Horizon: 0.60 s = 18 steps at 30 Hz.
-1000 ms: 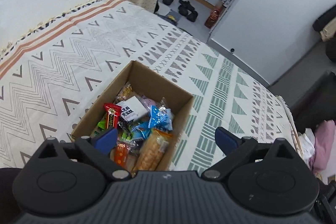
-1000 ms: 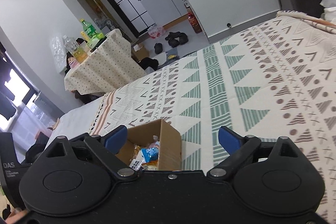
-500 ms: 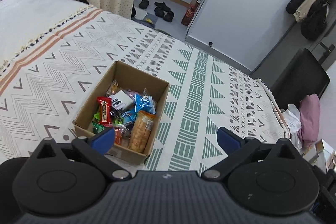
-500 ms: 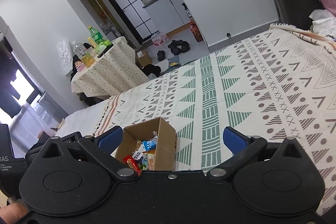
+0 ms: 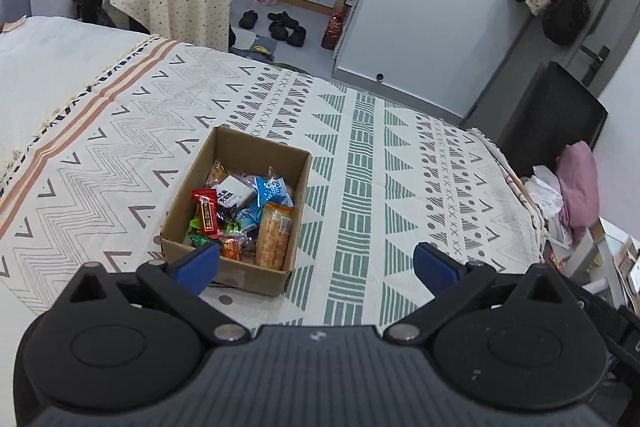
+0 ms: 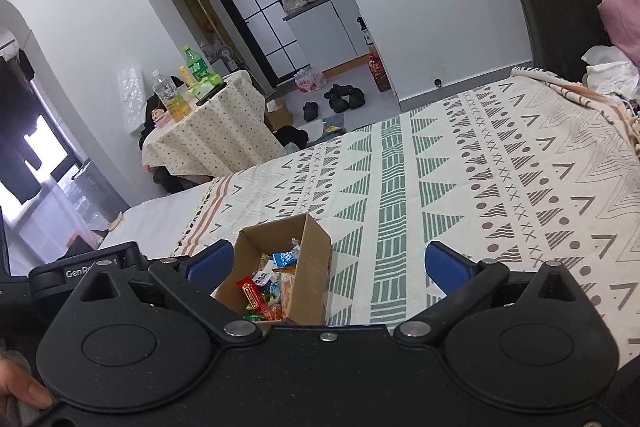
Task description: Organize snacks
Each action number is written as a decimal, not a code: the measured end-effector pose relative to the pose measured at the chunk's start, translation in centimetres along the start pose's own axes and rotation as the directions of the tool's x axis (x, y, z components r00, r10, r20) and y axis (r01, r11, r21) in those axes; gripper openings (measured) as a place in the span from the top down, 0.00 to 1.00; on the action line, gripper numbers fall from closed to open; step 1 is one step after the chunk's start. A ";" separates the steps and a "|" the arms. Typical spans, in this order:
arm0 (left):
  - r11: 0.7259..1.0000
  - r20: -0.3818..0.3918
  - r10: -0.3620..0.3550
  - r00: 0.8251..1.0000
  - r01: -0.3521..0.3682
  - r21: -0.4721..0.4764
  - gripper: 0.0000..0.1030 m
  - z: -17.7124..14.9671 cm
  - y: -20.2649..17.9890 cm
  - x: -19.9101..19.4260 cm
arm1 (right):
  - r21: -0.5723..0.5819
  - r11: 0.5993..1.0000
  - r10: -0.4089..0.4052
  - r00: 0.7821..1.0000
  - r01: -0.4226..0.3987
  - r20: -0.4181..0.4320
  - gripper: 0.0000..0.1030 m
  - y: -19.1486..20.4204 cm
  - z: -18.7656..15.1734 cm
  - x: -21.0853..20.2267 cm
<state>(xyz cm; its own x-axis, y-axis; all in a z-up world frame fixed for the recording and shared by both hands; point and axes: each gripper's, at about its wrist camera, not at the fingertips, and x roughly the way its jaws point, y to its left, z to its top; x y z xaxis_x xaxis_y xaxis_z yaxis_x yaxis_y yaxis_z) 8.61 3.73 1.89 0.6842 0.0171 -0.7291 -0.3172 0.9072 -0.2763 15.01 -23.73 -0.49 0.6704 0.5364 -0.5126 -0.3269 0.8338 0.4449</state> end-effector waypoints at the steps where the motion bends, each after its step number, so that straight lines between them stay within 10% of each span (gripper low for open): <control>1: 1.000 -0.002 -0.008 1.000 0.008 0.003 0.00 -0.2 0.0 -0.2 | -0.002 1.000 -0.005 1.000 0.005 -0.001 0.00 0.0 0.0 -0.2; 18: 0.983 0.008 0.015 1.000 -0.016 0.180 0.00 -3.1 0.0 -3.2 | -0.090 0.992 -0.097 0.993 0.091 -0.062 0.00 1.3 -2.3 -3.0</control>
<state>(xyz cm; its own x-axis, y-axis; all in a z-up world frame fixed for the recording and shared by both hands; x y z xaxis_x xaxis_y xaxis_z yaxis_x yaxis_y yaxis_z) 4.41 2.40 2.27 0.6848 0.0343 -0.7279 -0.2046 0.9678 -0.1468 11.02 -23.94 -0.04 0.6567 0.4600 -0.5976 -0.3229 0.8876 0.3284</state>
